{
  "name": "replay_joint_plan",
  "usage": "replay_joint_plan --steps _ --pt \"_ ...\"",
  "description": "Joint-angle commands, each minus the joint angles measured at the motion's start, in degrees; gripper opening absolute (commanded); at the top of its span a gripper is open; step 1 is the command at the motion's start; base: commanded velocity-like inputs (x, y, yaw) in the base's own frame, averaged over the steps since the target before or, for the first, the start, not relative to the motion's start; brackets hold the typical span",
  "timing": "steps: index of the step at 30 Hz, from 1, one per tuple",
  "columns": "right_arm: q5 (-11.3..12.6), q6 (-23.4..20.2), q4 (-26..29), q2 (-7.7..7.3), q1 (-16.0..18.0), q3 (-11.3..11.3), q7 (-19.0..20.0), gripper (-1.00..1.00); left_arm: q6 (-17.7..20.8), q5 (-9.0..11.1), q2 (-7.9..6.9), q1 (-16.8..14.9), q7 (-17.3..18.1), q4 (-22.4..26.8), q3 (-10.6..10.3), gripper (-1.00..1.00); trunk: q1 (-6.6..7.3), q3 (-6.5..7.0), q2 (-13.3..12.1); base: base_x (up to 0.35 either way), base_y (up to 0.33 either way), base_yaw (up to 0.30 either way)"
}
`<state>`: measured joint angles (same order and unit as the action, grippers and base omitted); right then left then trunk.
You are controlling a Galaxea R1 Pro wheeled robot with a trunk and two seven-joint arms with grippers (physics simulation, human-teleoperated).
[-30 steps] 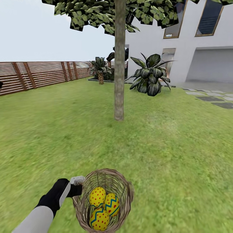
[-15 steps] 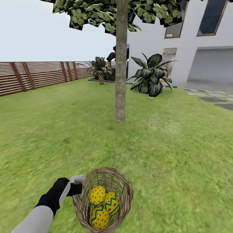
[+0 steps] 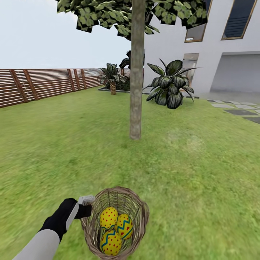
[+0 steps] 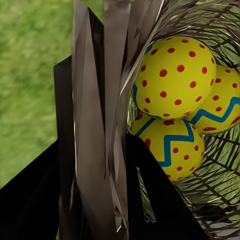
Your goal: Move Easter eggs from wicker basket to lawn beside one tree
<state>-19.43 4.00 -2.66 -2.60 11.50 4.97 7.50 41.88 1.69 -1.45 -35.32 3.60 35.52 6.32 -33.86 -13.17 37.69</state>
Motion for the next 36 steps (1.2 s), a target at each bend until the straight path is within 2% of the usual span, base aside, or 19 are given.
replay_joint_plan --steps 1,36 --pt "-0.4 0.4 -0.2 -0.03 0.1 0.5 0.1 1.00 0.3 0.7 -0.01 -0.1 0.2 0.1 0.2 -1.00 -0.05 -0.08 0.1 0.324 0.077 0.000" --pt "-0.4 0.4 -0.2 -0.03 0.1 0.5 0.1 1.00 0.3 0.7 -0.05 -0.1 0.2 0.1 0.2 -1.00 -0.05 -0.08 0.1 0.324 0.077 0.000"
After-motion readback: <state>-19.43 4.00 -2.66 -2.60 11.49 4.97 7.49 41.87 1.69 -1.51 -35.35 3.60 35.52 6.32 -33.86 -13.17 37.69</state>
